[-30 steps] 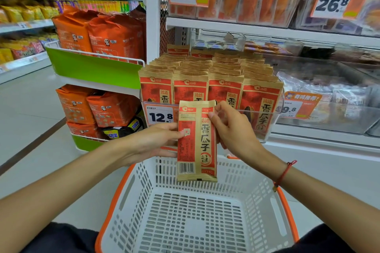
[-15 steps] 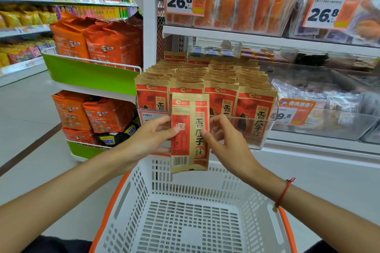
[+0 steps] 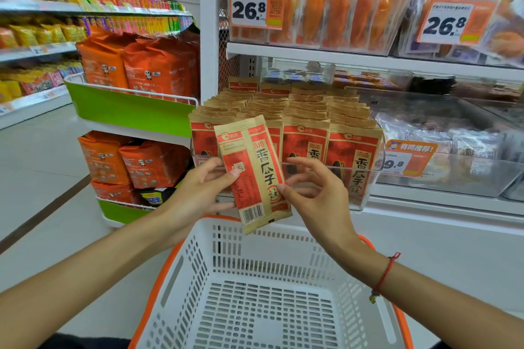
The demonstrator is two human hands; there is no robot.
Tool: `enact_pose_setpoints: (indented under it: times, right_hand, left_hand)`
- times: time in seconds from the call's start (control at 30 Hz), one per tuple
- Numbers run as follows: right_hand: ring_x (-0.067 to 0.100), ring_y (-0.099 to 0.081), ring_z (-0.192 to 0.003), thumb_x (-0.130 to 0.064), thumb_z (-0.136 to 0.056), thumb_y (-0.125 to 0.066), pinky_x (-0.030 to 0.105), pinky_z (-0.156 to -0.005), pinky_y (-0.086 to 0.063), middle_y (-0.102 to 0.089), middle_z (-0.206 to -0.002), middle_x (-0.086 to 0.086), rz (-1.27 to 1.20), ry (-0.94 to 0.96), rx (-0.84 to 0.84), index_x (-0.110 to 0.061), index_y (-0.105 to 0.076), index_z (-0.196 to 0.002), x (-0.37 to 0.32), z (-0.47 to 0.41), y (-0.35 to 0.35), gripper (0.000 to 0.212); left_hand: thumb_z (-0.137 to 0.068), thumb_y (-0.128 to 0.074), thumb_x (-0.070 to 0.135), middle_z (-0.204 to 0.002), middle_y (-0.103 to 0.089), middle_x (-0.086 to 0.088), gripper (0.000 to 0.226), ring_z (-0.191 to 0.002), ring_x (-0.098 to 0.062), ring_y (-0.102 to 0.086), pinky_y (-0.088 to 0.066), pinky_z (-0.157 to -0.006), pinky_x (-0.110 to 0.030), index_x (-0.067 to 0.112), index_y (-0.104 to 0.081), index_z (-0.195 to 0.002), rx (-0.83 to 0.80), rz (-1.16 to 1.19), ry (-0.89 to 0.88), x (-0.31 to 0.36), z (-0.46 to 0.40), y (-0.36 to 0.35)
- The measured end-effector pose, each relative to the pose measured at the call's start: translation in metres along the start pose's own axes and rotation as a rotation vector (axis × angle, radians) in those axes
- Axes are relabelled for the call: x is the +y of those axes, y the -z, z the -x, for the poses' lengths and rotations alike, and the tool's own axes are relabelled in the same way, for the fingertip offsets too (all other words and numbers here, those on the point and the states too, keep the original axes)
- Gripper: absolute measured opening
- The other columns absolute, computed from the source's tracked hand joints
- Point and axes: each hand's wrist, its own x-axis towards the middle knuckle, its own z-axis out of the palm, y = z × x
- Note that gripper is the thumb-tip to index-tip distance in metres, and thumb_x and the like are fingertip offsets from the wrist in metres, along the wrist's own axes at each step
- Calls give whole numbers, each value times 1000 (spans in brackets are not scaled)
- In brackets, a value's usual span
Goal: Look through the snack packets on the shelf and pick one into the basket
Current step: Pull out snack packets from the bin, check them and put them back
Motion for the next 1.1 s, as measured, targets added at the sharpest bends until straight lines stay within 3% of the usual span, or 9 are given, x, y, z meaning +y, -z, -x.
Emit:
enact_pose_setpoints:
  times: [0.13, 0.23, 0.33, 0.5, 0.6, 0.7, 0.8, 0.93, 1.1]
  right_hand:
    - [0, -56, -102, -36, -71, -83, 15, -82, -48, -54, -118, -14, 184, 32, -138, -38, -48, -122, -12, 8, -6, 61]
    - [-1, -43, -104, -40, -67, -85, 5, -75, -41, -37, -123, -9, 248, -11, -223, -33, -33, -126, -14, 13, -14, 79]
    - [9, -46, -112, -32, -68, -87, 19, -81, -48, -44, -120, -4, 180, -23, -224, -28, -34, -116, -8, 8, -14, 71]
    - [10, -56, -112, -14, -71, -84, 20, -89, -48, -56, -121, -2, -29, -228, -458, -29, -43, -118, -20, -15, 12, 64]
    - [23, -61, -114, 2, -71, -81, 46, -106, -43, -62, -122, 11, -79, -289, -580, -26, -50, -120, -23, -29, 38, 65]
    - [30, -62, -115, 1, -69, -76, 46, -106, -44, -63, -124, 15, -118, -318, -688, -21, -51, -128, -22, -34, 56, 68]
    - [33, -61, -116, -2, -74, -70, 43, -102, -49, -63, -124, 16, -208, -346, -734, -21, -52, -131, -22, -36, 65, 63]
    - [24, -66, -109, -16, -81, -71, 35, -92, -55, -67, -119, 2, -257, -298, -662, -31, -53, -130, -25, -36, 70, 54]
    - [3, -62, -101, -26, -87, -68, 26, -84, -56, -64, -108, -11, 233, 245, -180, -29, -57, -118, -27, -45, 68, 32]
  left_hand:
    - [-93, -62, 21, -112, -72, -4, 27, -104, -13, -69, -59, -73, -24, 19, -62, -119, -6, 34, -9, 7, 2, -4]
    - [-86, -70, 25, -111, -71, 0, 28, -99, -8, -69, -59, -71, -25, 23, -62, -113, -13, -24, -12, 6, 7, -17]
    - [-80, -74, 33, -109, -68, 6, 29, -97, -2, -67, -57, -75, -21, 25, -62, -105, 7, -122, -67, 8, 9, -24]
    - [-79, -61, 50, -103, -69, 18, 31, -95, 5, -66, -53, -86, -20, 32, -64, -104, 13, -186, -236, 15, 9, -27]
    - [-91, -52, 44, -105, -67, 21, 28, -94, 8, -64, -52, -77, -10, 30, -60, -114, 100, -188, -313, 17, 3, -28]
    - [-92, -57, 34, -111, -54, 27, 35, -95, 16, -58, -50, -81, -13, 36, -44, -125, 70, -213, -305, 16, -3, -27]
    - [-93, -59, 25, -109, -59, 25, 31, -94, 19, -58, -47, -76, -5, 43, -46, -114, -59, -222, -344, 16, -3, -30]
    - [-90, -62, 18, -106, -68, 19, 32, -97, 3, -66, -53, -78, -14, 39, -53, -113, -42, -138, -425, 23, -7, -38]
    - [-90, -67, 18, -110, -69, 16, 33, -99, 0, -67, -55, -81, -18, 33, -56, -116, 92, -188, -571, 47, -22, -50]
